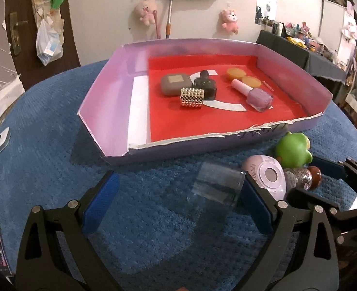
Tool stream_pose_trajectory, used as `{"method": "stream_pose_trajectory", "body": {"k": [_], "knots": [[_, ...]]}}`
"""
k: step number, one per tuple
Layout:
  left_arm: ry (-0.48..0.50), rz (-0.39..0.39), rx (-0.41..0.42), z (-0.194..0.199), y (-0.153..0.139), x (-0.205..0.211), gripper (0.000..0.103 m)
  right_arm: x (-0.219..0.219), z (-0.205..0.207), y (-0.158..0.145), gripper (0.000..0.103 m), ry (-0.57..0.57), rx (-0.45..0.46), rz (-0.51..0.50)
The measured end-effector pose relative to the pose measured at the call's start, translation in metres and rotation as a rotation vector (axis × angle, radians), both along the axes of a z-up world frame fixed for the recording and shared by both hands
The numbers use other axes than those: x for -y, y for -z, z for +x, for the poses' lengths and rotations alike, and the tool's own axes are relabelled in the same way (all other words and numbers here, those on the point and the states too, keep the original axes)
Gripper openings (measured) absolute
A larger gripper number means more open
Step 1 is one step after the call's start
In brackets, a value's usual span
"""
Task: Organize rigid objects
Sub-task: 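Move left tool toward the clear plastic cup while right tool approaches the red ball, then close the left tool on the clear plastic cup while the right tool grasps the glitter bottle and red ball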
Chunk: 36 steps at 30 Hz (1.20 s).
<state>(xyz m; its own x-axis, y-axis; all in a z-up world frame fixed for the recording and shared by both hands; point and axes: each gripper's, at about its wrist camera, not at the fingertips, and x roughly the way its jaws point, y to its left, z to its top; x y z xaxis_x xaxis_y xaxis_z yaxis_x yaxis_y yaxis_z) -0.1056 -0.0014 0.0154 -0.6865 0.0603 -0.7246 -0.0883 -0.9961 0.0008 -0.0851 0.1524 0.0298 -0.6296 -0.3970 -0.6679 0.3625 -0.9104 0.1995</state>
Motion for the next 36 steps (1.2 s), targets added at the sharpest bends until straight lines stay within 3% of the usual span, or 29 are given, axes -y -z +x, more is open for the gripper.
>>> {"method": "stream_pose_trajectory", "body": {"k": [2,5,13,22,24,25,26,36], "knots": [[0.009,0.014,0.005,0.001,0.001,0.000,0.092,0.002,0.002,0.000,0.061,-0.025,0.010,-0.020],[0.043,0.053,0.026,0.002,0.003,0.000,0.076,0.004,0.005,0.000,0.060,-0.028,0.004,-0.008],[0.092,0.047,0.033,0.006,0.006,-0.011,0.053,-0.003,0.008,-0.001,0.060,-0.026,0.010,-0.029],[0.097,0.035,0.038,-0.002,0.007,-0.020,0.052,-0.007,0.010,-0.002,0.060,-0.023,0.012,-0.039],[0.085,0.045,0.032,-0.003,0.007,-0.018,0.049,-0.008,0.011,-0.002,0.060,-0.019,0.011,-0.038],[0.078,0.039,0.029,-0.004,0.007,-0.018,0.040,-0.009,0.012,-0.003,0.060,-0.018,0.010,-0.037],[0.076,0.036,0.030,-0.004,0.007,-0.018,0.038,-0.009,0.012,-0.003,0.060,-0.019,0.011,-0.039],[0.053,0.047,0.005,0.004,-0.001,-0.012,0.032,-0.014,0.013,-0.010,0.060,-0.012,-0.003,-0.041]]}}
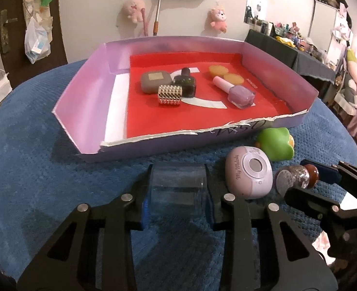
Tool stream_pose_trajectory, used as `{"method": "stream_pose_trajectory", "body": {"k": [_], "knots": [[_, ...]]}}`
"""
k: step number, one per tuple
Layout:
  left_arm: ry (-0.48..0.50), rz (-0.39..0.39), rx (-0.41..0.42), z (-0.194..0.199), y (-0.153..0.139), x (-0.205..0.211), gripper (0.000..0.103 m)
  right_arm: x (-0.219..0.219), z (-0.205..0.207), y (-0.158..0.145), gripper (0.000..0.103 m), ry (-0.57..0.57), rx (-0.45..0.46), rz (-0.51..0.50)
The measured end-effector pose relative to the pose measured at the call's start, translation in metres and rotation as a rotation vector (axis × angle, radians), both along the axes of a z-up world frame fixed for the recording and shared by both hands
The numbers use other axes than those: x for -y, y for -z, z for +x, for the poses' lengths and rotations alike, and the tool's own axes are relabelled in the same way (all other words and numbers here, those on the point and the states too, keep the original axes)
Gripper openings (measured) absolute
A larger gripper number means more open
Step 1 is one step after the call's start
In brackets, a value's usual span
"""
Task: Organize rigid objects
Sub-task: 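Close the left tool on the clear plastic cup while the right tool grasps the glitter bottle and red ball, then carry the clear cup and the glitter bottle with red ball into the pink box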
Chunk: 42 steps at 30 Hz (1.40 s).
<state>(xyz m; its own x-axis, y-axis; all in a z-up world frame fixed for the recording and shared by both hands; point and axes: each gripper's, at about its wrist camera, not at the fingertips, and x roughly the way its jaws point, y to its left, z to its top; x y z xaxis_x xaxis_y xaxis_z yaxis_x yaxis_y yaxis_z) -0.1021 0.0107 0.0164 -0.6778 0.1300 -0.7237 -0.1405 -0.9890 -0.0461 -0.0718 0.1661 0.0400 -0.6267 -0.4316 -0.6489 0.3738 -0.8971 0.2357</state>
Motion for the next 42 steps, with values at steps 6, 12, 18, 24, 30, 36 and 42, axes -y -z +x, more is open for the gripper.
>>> {"method": "stream_pose_trajectory", "body": {"k": [6,12,18,24,30,36,42], "knots": [[-0.010,0.015,-0.015,0.004,-0.007,0.004,0.032,0.000,0.000,-0.007,0.060,-0.007,-0.014,-0.007],[-0.018,0.025,-0.030,0.009,-0.014,0.008,0.032,0.002,0.002,-0.017,0.060,-0.015,-0.039,-0.014],[-0.021,0.027,-0.030,0.010,-0.016,0.010,0.032,0.005,-0.001,-0.019,0.060,-0.023,-0.046,-0.012],[-0.016,0.029,-0.035,0.011,-0.017,0.011,0.032,0.006,-0.002,-0.021,0.060,-0.032,-0.052,-0.014],[-0.015,0.036,-0.050,0.012,-0.023,0.011,0.032,0.008,-0.004,-0.030,0.060,-0.042,-0.075,-0.019],[-0.007,0.038,-0.068,0.011,-0.032,0.010,0.032,0.009,-0.008,-0.041,0.060,-0.057,-0.103,-0.017],[0.009,0.036,-0.080,0.006,-0.038,0.006,0.032,0.012,-0.014,-0.052,0.060,-0.066,-0.136,-0.010]]}}
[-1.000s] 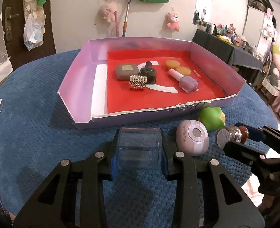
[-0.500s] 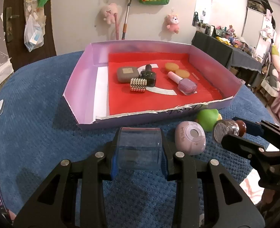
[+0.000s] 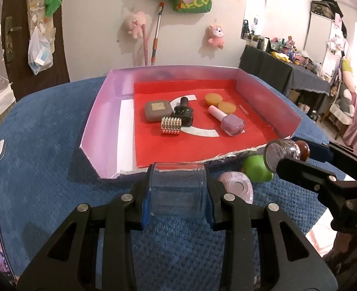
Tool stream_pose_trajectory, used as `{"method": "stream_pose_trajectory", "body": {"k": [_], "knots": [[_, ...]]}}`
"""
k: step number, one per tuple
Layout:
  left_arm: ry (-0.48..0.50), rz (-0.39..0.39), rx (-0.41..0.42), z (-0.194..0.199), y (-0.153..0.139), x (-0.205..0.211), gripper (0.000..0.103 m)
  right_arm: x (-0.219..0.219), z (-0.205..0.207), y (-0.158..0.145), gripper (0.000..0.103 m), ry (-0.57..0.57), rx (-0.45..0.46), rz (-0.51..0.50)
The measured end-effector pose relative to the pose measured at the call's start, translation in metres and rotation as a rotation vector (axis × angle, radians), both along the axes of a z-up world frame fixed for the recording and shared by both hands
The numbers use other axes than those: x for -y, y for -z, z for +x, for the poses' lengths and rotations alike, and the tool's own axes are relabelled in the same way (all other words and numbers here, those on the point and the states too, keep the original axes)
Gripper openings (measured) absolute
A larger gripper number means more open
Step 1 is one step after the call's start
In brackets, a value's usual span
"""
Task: Organize rigid objects
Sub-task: 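Carry the clear cup and the glitter bottle with red ball into the pink box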
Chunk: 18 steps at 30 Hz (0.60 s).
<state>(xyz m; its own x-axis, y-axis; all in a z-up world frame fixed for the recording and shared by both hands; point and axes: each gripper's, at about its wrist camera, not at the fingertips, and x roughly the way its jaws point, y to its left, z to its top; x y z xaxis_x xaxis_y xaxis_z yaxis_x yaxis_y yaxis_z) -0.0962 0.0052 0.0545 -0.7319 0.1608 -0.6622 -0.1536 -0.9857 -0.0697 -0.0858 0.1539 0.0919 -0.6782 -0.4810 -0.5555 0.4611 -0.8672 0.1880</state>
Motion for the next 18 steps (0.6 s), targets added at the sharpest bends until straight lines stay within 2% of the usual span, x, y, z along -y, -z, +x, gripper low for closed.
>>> {"method": "stream_pose_trajectory", "body": {"k": [9,18], "knots": [[0.019,-0.001,0.001,-0.016,-0.006,-0.002,0.032,-0.001,-0.014,-0.009,0.060,0.003,-0.028,0.012],[0.031,0.017,0.032,-0.042,-0.004,-0.002,0.032,-0.004,-0.044,-0.008,0.060,0.004,0.000,0.020]]}}
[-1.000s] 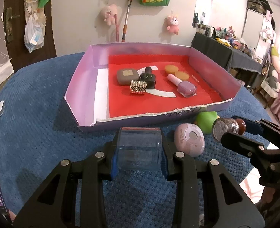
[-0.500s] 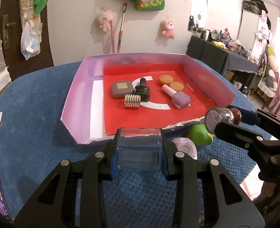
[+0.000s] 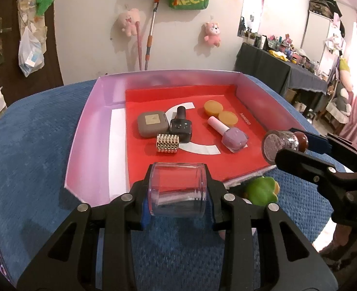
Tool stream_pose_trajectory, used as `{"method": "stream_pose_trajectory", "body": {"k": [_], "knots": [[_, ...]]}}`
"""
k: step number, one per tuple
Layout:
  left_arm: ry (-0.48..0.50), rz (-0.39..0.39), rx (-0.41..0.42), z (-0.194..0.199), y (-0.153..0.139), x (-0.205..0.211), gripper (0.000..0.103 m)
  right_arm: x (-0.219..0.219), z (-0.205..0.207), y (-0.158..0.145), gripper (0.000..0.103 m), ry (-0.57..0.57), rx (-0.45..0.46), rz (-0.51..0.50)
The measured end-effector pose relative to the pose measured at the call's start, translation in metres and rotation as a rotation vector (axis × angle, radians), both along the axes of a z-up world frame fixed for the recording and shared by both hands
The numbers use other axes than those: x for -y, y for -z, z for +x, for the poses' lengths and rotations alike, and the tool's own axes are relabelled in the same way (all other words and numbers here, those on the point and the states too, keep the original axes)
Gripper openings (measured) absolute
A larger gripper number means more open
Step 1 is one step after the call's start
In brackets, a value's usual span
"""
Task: Organize rigid objects
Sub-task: 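Carry the clear cup and the glitter bottle with red ball into the pink box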
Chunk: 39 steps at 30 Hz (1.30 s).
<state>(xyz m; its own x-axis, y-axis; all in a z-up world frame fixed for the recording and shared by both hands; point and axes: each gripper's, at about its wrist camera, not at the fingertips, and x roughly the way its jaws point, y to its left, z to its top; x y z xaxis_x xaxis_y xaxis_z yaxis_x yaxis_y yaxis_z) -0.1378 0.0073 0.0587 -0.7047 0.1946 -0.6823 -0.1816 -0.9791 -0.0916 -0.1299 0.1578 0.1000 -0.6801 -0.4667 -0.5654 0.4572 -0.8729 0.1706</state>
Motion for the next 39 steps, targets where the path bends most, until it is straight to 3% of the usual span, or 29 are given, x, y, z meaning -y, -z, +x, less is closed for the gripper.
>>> {"method": "stream_pose_trajectory", "body": {"k": [24,39], "knots": [[0.000,0.006,0.146,-0.049,0.036,-0.001,0.032,0.004,-0.056,0.041,0.060,0.012,0.175,0.102],[-0.018,0.002,0.154,-0.066,0.041,-0.004,0.032,0.003,-0.068,0.049,0.060,0.021,0.214,0.076]]}}
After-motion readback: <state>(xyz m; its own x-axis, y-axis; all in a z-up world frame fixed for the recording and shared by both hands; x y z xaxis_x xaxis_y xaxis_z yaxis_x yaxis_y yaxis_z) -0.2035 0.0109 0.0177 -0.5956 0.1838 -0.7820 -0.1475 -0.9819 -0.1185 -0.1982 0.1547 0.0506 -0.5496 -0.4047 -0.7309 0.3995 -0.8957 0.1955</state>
